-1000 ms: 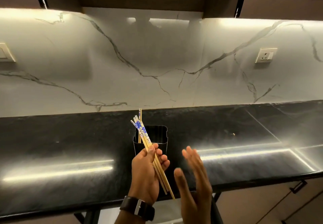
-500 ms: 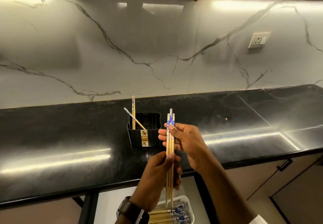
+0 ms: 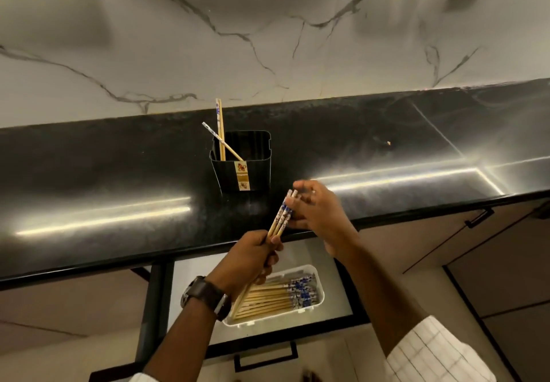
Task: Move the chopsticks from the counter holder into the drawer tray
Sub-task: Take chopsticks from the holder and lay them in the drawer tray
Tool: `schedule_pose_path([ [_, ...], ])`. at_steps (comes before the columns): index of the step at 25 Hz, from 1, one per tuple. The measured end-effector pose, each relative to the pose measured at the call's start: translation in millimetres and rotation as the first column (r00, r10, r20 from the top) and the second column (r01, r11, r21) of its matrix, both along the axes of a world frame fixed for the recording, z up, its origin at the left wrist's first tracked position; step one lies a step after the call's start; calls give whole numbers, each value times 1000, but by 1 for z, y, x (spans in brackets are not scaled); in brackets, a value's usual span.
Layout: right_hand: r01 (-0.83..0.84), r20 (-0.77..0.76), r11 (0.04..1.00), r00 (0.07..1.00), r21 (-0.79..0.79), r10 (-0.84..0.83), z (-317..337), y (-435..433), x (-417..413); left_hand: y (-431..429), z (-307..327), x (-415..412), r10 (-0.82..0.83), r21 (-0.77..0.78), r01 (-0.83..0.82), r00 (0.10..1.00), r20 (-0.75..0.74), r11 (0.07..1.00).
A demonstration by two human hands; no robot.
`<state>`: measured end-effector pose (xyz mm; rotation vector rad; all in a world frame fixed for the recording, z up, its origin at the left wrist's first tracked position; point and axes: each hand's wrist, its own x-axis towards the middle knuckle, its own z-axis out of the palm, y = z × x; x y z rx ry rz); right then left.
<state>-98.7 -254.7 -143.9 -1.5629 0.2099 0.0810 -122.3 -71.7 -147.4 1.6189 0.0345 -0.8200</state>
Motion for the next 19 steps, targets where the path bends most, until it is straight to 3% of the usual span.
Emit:
schedule_pose_path([
  [2,66,-100,983,994,172,-50,-28,-1,-13,6,-12,0,-65,60,67,998,-23,996],
  [9,224,-316,865,945,448,-81,-87,5,-45,20,-49,3,-244,189,259,964,-102,947],
  [11,343,-426,840,892,421,-151,-102,7,-44,21,-62,5,-266,206,286,956,-122,936],
  [14,631,-655,735,668,249,-352,-128,-3,-38,43,-83,9,-326,323,349,937,-125,880],
  [15,673,-708,710,603,205,-367,-136,-8,-37,54,-91,11,-281,342,312,950,-138,886],
  [17,672,-765,721,551,169,-334,-146,-12,-38,71,-104,11,-4,310,73,976,-216,948],
  [19,660,-812,736,507,150,-290,-160,-6,-40,74,-117,8,388,261,-314,866,-317,913],
])
